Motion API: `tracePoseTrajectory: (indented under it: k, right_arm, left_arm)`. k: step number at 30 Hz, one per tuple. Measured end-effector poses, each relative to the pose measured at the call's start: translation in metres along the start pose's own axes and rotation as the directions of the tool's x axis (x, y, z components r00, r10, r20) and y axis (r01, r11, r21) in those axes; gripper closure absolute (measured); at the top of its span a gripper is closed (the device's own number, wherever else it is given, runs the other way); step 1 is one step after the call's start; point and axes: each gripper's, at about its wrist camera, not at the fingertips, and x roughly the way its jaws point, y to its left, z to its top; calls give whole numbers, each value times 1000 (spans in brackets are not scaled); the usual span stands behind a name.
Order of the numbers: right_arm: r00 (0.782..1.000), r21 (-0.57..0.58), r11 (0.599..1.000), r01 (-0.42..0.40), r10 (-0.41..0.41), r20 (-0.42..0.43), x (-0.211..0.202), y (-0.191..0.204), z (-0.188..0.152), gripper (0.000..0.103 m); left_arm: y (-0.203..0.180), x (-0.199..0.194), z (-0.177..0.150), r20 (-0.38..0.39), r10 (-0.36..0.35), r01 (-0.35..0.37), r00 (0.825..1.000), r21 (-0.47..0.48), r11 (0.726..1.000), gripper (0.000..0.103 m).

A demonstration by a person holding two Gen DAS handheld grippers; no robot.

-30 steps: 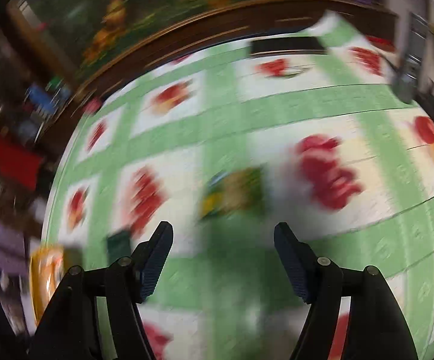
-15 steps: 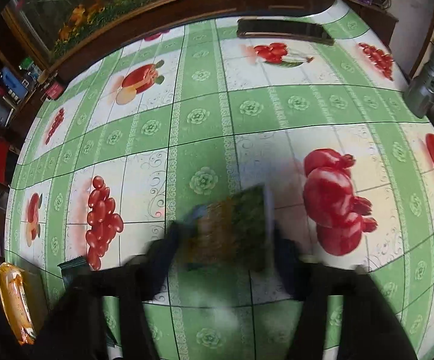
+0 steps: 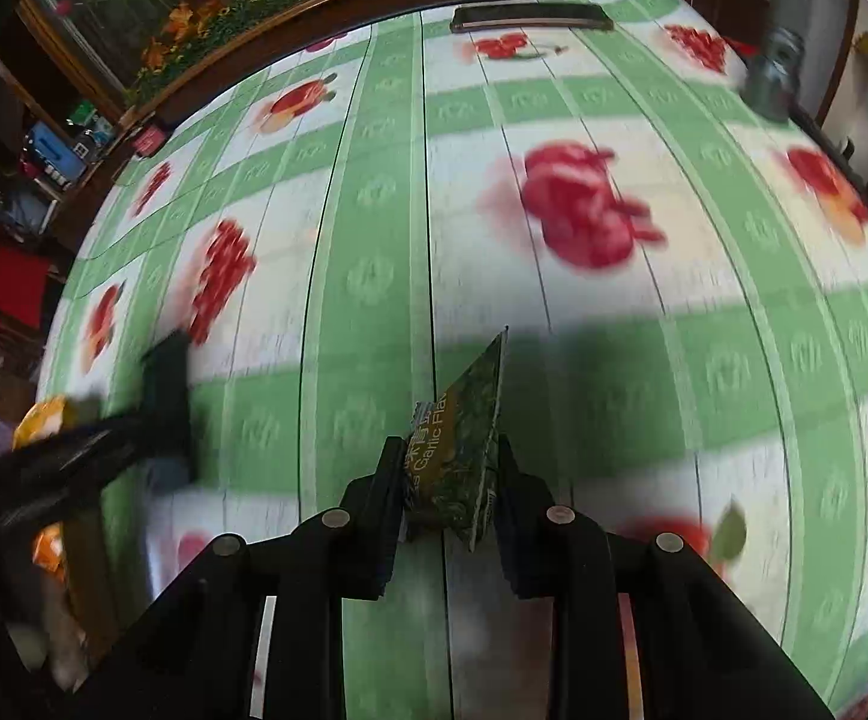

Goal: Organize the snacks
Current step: 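Grasp the dark green pack with the left gripper and lift it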

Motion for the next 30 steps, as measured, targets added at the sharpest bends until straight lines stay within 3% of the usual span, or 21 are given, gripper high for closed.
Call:
tracePoseTrajectory:
  k: [3,5,8,14,18,21,23,24,25,28,30]
  right_arm:
    - [998,19,998,-57,57,-17,-8,-8,-18,75]
    - [994,46,993,-107,108,-27,-13,-17,-26,68]
    - [984,120,977,-178,180,-3,-25,-37,-37,45]
    - [983,178,967,-180,173,55,-50,-57,-54,35]
    - [987,171,972,-162,156,44,-48,-50,-54,35]
    - [990,171,975,-139,135,32,-40,-43,-48,35]
    - [993,166,979,-114,113,21,-32,-37,-43,34]
    - [995,165,981,-100,98,17,-28,-34,-41,34]
    - [996,163,983,-88,87,16,-25,-31,-39,33]
    - [1000,114,993,-23,21,19,-18,-17,-34,33]
    - [999,65,997,29,-31,26,-14,-6,-34,33]
  left_arm:
    - [-8,-5,-12,-1,-13,13,1000,47,999,67]
    - [-6,-8,-20,-13,-35,36,999,45,998,74]
    - [-5,-13,-33,-21,-52,53,998,41,998,75]
    - [-2,-21,-36,17,-91,91,996,-5,996,75]
    - [-2,-19,-28,36,-91,92,995,-28,995,60]
    - [-5,-8,-18,33,-61,62,998,-33,998,54]
    - [-11,0,-12,42,-21,22,999,-23,1000,43]
    - [-15,2,-10,49,12,-11,999,-6,1000,30]
    - [-18,7,-9,39,43,-44,998,5,999,23]
    - [-30,16,-9,65,145,-150,987,70,986,6]
    - [-32,22,-9,77,138,-144,987,75,987,0]
